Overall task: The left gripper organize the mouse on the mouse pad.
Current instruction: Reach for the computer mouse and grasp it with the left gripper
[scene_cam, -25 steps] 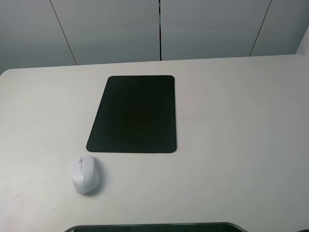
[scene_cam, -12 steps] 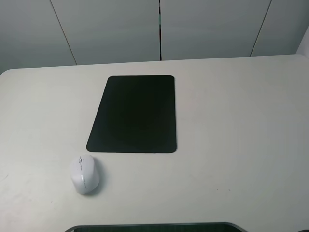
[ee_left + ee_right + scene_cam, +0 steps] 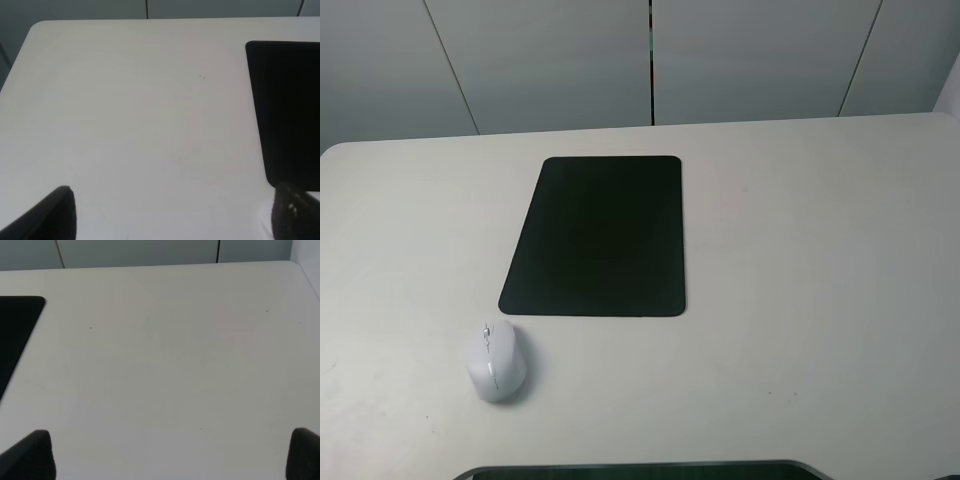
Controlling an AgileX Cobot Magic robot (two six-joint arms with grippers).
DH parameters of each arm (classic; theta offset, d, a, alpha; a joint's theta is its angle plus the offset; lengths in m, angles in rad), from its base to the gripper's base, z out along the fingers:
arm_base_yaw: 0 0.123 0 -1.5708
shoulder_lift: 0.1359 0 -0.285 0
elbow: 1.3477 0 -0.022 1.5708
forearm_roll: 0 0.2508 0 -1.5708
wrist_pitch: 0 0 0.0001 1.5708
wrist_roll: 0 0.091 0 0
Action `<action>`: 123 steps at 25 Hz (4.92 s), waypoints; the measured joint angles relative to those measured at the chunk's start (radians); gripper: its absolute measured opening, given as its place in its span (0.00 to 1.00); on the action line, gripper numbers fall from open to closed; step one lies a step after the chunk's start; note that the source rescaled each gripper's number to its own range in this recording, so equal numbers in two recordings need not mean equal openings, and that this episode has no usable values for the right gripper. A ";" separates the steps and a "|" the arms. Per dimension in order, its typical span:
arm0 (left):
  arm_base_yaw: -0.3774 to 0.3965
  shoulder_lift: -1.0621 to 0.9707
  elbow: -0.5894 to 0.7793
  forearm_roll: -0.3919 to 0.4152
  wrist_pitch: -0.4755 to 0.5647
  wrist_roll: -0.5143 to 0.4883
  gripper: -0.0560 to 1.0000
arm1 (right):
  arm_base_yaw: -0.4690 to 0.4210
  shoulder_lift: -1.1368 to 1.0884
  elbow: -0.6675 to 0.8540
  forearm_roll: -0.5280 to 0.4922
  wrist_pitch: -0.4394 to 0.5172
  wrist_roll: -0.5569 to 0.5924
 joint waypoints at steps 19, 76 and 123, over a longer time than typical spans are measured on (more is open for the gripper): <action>0.000 0.154 -0.217 0.011 0.057 0.046 1.00 | 0.000 0.000 0.000 0.000 0.000 0.000; -0.653 1.445 -0.508 0.023 0.068 -0.694 1.00 | 0.000 0.000 0.000 0.000 0.000 0.000; -0.690 1.725 -0.232 -0.034 -0.296 -0.886 1.00 | 0.000 0.000 0.000 0.000 0.000 0.000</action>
